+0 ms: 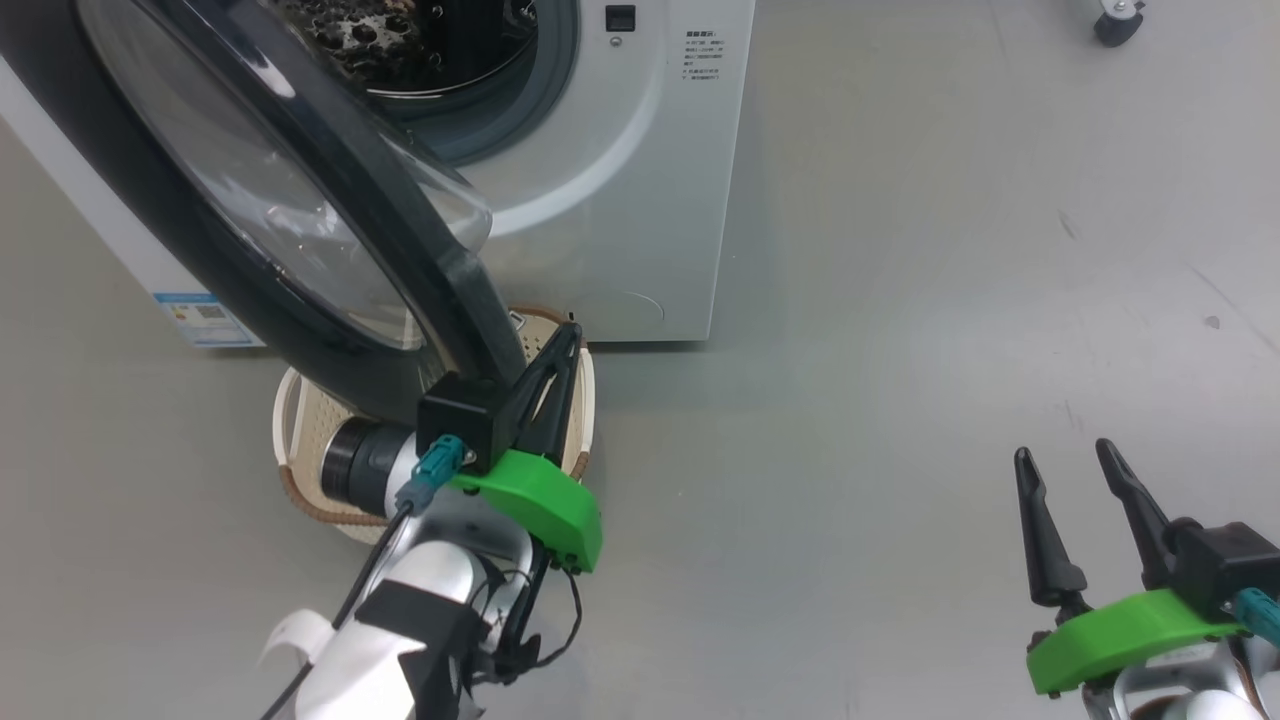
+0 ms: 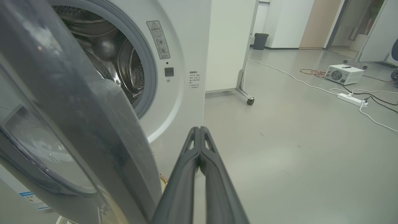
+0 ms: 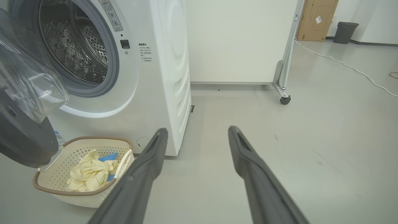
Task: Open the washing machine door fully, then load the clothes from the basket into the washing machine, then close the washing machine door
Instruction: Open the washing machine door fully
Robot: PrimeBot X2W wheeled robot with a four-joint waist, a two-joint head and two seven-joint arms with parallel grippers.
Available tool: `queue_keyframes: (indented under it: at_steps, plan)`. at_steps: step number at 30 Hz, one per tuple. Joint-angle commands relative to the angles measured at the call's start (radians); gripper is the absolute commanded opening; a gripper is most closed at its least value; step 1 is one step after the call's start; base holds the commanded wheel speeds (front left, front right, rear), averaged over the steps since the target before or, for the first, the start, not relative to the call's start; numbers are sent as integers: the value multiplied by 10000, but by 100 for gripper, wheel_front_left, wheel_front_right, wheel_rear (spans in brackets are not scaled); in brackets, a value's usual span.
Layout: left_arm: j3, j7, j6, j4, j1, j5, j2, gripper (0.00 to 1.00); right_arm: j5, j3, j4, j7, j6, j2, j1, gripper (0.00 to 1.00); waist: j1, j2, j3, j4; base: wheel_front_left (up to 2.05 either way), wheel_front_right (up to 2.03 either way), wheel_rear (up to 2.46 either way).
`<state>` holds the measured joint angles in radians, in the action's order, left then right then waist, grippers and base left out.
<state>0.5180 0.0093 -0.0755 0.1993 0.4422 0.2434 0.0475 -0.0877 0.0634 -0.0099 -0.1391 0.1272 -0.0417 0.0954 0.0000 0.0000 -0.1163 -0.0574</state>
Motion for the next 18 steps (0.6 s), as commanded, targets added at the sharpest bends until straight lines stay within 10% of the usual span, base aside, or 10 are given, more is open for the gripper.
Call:
queue_keyframes:
  at_steps: [1,18]
  plan:
    - [-350,-93,-164,-76,622,153,32,0,36,-222,-276,-13,35,-85,-264,100,0,0,3,-34,0,0,0]
    - [-364,-1098,-669,2366,1463,1239,29,0,-11,-192,-250,10,35,-85,-387,100,0,0,10,-41,0,0,0]
